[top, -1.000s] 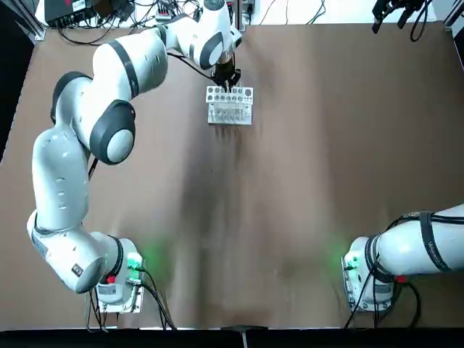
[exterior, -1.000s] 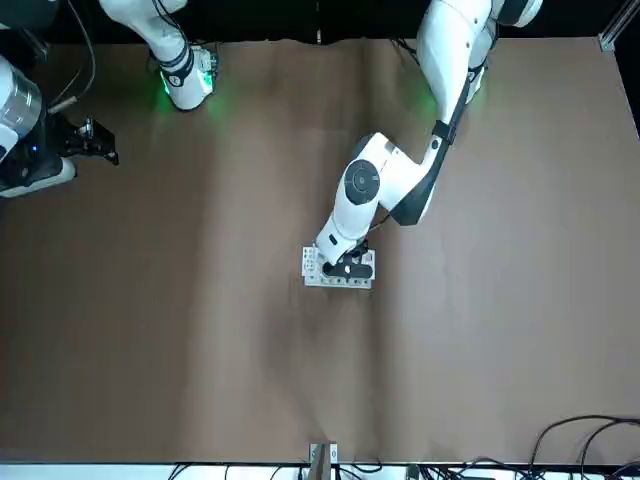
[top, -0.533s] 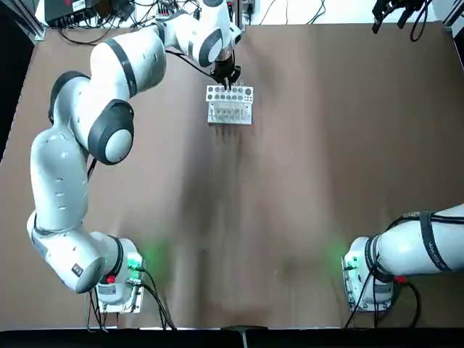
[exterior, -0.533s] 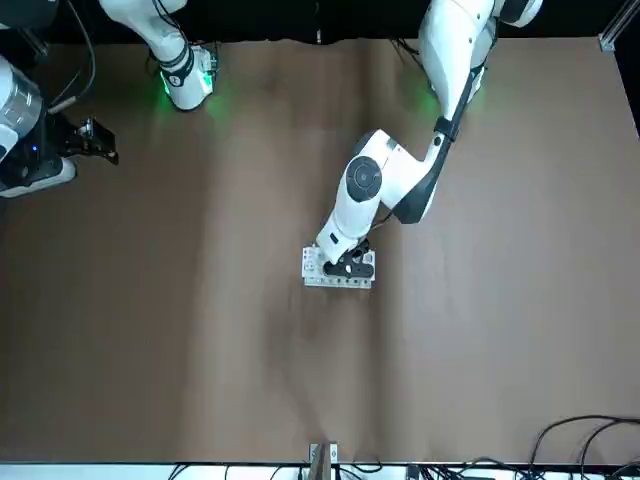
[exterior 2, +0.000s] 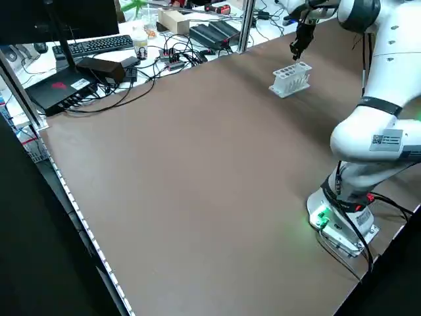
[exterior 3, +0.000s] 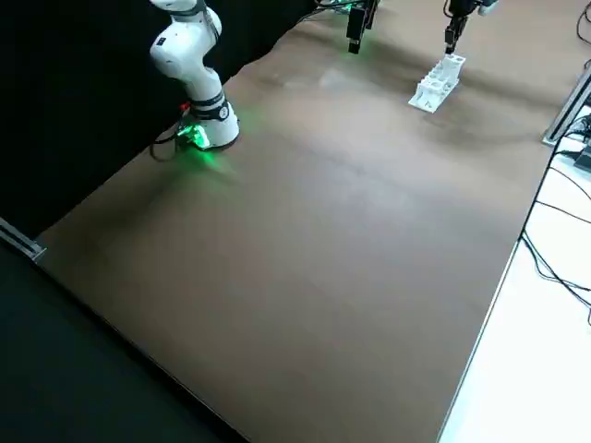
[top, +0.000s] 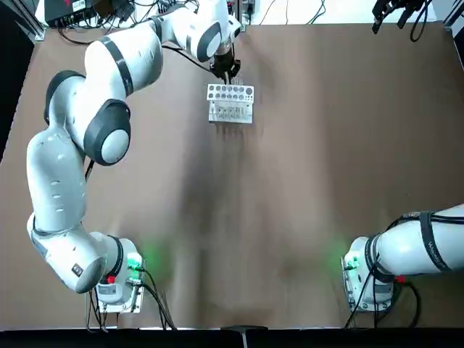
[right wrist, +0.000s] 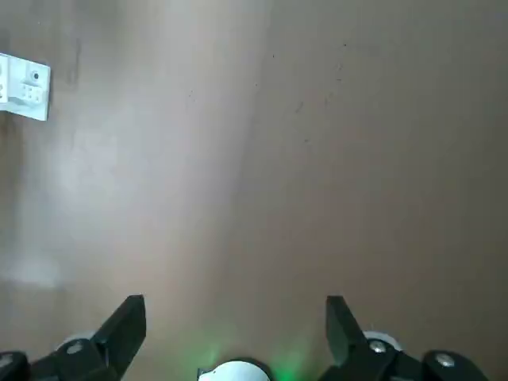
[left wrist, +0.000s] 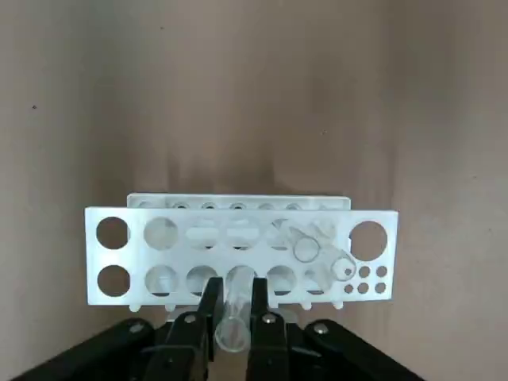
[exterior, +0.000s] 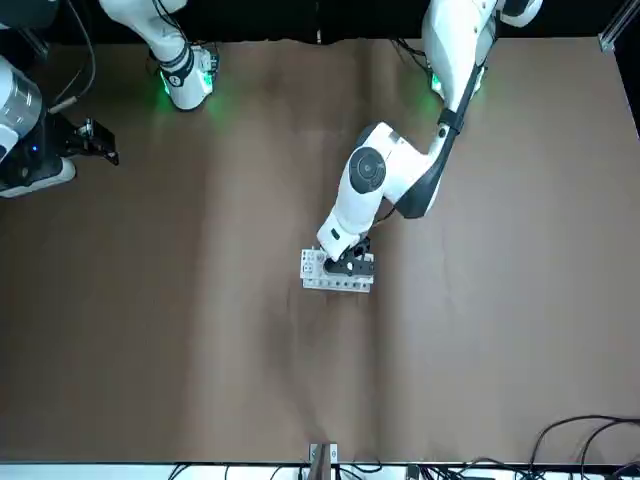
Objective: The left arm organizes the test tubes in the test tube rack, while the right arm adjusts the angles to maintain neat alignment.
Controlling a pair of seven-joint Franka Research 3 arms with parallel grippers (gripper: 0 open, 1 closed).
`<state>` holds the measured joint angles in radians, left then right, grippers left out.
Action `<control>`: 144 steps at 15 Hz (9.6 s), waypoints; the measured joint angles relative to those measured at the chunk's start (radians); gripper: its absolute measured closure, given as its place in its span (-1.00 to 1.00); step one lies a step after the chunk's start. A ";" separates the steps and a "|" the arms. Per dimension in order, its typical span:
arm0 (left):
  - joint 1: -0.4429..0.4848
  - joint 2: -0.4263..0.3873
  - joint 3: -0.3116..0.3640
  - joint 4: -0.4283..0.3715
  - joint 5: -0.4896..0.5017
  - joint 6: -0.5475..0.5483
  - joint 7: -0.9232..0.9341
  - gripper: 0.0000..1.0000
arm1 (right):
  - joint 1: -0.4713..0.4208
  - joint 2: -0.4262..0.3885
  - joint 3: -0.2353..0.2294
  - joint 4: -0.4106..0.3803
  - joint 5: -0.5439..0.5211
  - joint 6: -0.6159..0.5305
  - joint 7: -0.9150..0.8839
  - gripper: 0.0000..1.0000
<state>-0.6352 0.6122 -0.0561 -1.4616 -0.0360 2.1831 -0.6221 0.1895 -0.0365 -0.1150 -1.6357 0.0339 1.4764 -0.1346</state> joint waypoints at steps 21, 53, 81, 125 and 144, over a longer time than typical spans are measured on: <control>0.002 -0.086 0.019 0.004 0.000 -0.064 -0.032 0.63 | 0.000 0.000 0.000 0.000 0.000 -0.003 0.000 -1.00; -0.042 -0.051 0.076 0.026 0.000 -0.007 -0.064 0.61 | 0.024 0.000 0.001 0.000 0.001 -0.034 0.000 -1.00; -0.058 -0.006 0.078 0.026 0.016 -0.001 -0.064 0.37 | 0.024 0.000 0.000 0.000 0.001 -0.042 0.000 -1.00; 0.552 -0.504 0.075 0.013 0.027 -0.695 0.747 -1.00 | 0.590 0.480 0.015 0.184 0.219 0.580 0.863 0.98; 0.557 -0.506 0.074 0.014 0.027 -0.694 0.743 -1.00 | 0.696 0.836 0.009 0.339 0.217 1.090 1.021 0.98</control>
<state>-0.0781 0.1066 0.0177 -1.4473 -0.0092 1.4888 0.1210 0.8851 0.8000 -0.1060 -1.2964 0.2510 2.5664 0.8867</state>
